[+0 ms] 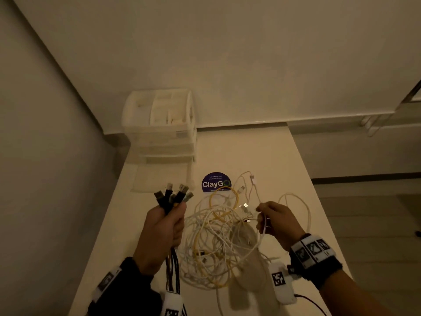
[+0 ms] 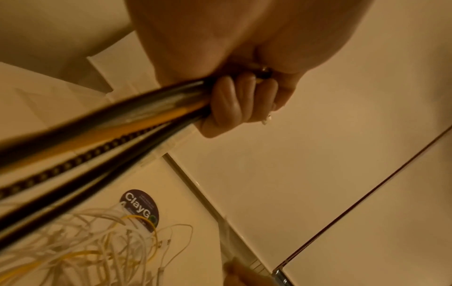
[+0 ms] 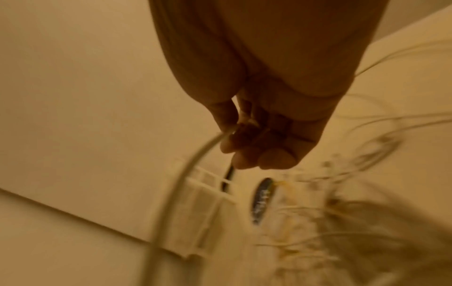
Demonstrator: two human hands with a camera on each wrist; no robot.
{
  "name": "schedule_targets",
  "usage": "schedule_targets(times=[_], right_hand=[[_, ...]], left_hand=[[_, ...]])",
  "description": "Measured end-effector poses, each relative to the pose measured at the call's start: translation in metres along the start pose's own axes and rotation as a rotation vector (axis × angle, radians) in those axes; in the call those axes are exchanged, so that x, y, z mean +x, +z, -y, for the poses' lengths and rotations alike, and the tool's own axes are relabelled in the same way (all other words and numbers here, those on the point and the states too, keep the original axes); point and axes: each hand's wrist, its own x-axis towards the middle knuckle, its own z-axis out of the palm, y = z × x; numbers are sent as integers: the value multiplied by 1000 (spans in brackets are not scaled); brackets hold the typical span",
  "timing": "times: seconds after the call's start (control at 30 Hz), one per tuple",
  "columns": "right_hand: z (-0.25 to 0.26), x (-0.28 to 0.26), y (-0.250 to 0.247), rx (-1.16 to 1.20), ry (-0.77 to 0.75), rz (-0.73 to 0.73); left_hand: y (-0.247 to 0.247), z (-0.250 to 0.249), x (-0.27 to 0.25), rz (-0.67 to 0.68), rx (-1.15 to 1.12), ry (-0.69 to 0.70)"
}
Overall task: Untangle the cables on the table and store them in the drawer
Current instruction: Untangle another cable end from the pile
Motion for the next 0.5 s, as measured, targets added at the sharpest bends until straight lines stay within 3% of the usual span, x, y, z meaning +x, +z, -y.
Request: schedule_targets(times=[0.1, 0.23, 0.37, 0.5], right_hand=[[48, -53, 28, 165, -140, 229], [83, -110, 79, 184, -301, 470], [97, -137, 124, 128, -461, 440], [95, -149, 160, 37, -580, 334]], left_hand=[[6, -19, 13, -36, -62, 36], [15, -51, 20, -7, -155, 210], [12, -68, 16, 114, -194, 354], [3, -66, 9, 73, -29, 392]])
